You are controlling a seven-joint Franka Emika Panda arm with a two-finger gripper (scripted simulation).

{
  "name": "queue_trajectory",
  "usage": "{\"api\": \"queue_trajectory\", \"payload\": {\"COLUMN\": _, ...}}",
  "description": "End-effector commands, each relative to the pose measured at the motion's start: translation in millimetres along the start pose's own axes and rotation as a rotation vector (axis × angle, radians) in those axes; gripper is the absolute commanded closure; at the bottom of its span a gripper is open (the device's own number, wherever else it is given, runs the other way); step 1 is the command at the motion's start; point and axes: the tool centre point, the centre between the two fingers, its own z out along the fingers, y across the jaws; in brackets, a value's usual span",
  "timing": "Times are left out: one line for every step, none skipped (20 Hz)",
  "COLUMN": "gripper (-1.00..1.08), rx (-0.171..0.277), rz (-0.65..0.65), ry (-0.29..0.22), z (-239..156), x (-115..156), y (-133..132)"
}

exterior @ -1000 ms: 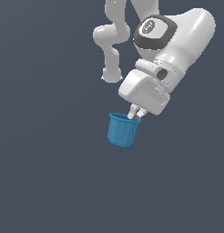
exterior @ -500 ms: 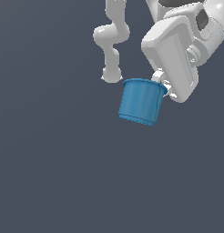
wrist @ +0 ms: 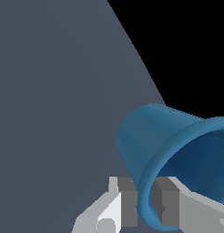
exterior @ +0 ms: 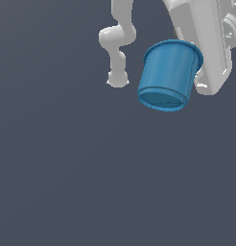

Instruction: Pick up the object and move it to a goal position.

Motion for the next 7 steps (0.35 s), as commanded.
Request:
{"api": "queue_trajectory", "payload": {"gripper": 1.08, "rx": -0.011, "rz": 0.010, "ry": 0.004, "z": -3.8, "x": 2.7, "y": 4.2}}
{"api": "queue_trajectory", "payload": {"gripper": 1.08, "rx": -0.011, "rz": 0.010, "ry": 0.005, "z": -4.0, "x": 2.8, "y": 4.2}}
{"api": "queue_trajectory", "payload": {"gripper": 1.08, "rx": -0.011, "rz": 0.008, "ry": 0.004, "z": -3.7, "x": 2.6, "y": 3.8}}
{"api": "queue_trajectory", "payload": {"gripper": 1.08, "rx": -0.009, "rz": 0.006, "ry": 0.003, "z": -2.9, "x": 2.0, "y": 3.1}}
{"api": "queue_trajectory", "payload": {"gripper": 1.08, "rx": -0.006, "rz": 0.003, "ry": 0.001, "z": -1.8, "x": 1.3, "y": 2.2}}
{"api": "queue_trajectory", "payload": {"gripper": 1.08, "rx": -0.004, "rz": 0.002, "ry": 0.001, "z": -1.0, "x": 0.8, "y": 1.6}}
{"api": "queue_trajectory", "payload": {"gripper": 1.08, "rx": -0.003, "rz": 0.001, "ry": 0.000, "z": -0.8, "x": 0.7, "y": 1.4}}
